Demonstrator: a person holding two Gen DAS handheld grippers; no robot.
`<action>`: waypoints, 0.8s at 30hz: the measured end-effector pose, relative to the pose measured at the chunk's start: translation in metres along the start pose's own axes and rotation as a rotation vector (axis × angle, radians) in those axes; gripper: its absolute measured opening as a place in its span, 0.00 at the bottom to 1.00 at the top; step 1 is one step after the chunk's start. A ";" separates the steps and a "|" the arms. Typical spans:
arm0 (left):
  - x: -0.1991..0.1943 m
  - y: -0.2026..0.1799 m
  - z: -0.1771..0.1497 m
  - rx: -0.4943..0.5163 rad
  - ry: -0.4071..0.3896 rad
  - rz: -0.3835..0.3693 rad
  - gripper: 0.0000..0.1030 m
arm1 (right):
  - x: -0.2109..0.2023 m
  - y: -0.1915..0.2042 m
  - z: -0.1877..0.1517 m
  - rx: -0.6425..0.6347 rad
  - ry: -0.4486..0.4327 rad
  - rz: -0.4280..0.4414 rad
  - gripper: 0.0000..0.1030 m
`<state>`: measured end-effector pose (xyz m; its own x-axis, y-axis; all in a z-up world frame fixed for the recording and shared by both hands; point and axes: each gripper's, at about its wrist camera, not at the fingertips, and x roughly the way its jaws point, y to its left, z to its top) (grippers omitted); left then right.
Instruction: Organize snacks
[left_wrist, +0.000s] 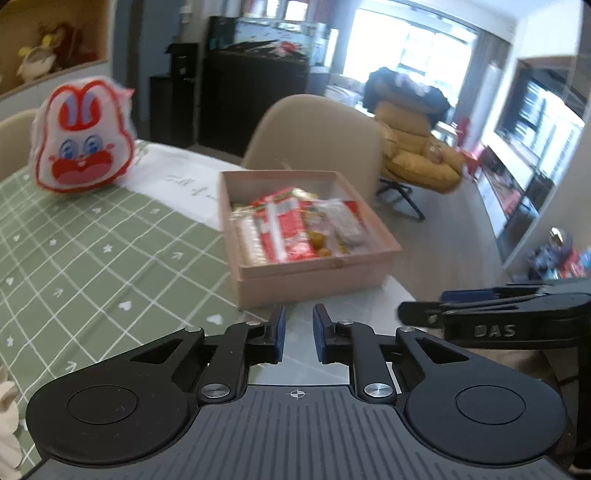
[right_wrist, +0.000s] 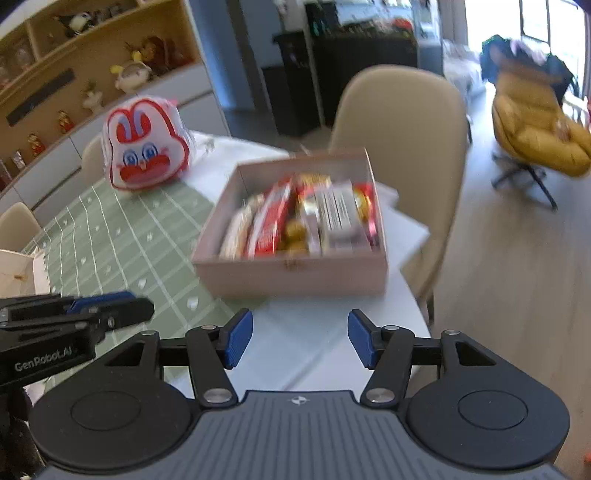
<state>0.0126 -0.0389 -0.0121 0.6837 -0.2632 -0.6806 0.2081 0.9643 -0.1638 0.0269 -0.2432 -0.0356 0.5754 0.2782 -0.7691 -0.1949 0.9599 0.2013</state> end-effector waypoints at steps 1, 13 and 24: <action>-0.004 -0.006 0.000 0.012 0.000 -0.015 0.15 | -0.004 0.001 -0.001 0.001 0.011 0.007 0.56; -0.013 -0.018 0.015 -0.064 0.033 0.093 0.15 | -0.028 0.014 0.007 -0.023 -0.015 0.013 0.56; -0.013 -0.023 0.012 -0.050 0.046 0.097 0.15 | -0.027 0.013 0.008 -0.011 -0.009 0.015 0.56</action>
<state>0.0074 -0.0582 0.0097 0.6659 -0.1677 -0.7270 0.1064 0.9858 -0.1300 0.0152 -0.2377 -0.0078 0.5797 0.2933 -0.7602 -0.2127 0.9551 0.2063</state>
